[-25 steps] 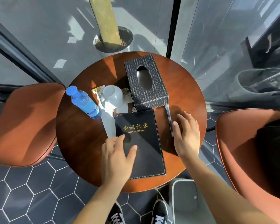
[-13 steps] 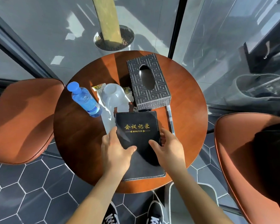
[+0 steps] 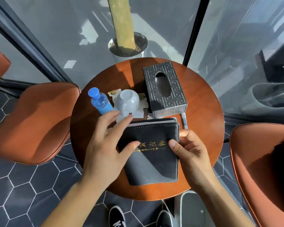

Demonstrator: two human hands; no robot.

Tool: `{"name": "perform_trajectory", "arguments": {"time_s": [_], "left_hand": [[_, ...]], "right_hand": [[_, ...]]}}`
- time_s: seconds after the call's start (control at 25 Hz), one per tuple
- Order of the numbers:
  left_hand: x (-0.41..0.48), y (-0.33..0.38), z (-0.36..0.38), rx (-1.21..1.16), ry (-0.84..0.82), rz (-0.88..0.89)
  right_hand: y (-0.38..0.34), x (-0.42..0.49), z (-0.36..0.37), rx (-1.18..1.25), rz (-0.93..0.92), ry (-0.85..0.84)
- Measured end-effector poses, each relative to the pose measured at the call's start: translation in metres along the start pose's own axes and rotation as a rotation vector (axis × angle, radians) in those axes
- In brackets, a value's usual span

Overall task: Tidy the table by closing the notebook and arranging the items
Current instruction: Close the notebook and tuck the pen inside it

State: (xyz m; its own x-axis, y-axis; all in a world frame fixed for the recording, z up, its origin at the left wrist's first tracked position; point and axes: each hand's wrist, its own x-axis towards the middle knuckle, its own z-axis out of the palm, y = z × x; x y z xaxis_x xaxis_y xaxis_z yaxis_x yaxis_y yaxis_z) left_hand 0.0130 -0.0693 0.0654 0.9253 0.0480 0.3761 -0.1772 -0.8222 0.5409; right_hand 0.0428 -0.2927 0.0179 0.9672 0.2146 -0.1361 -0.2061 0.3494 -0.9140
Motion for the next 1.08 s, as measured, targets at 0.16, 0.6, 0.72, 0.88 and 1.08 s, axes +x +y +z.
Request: {"name": "perform_trajectory", "arguments": {"time_s": [0.16, 0.6, 0.72, 0.88, 1.08], "left_hand": [[0.014, 0.000, -0.011, 0.158, -0.031, 0.274], [0.012, 0.001, -0.005, 0.178, 0.016, 0.378], [0.009, 0.002, -0.005, 0.172, 0.012, 0.384], [0.007, 0.004, -0.006, 0.171, 0.019, 0.387], [0.007, 0.009, -0.008, 0.157, 0.004, 0.367]], "right_hand": [[-0.001, 0.000, 0.000, -0.047, -0.005, -0.011], [0.002, 0.093, -0.056, -1.102, 0.123, 0.472], [0.010, 0.118, -0.057, -1.346, 0.193, 0.380], [0.008, 0.132, -0.060, -1.417, 0.218, 0.359], [-0.009, 0.117, -0.073, -1.163, 0.202, 0.514]]}}
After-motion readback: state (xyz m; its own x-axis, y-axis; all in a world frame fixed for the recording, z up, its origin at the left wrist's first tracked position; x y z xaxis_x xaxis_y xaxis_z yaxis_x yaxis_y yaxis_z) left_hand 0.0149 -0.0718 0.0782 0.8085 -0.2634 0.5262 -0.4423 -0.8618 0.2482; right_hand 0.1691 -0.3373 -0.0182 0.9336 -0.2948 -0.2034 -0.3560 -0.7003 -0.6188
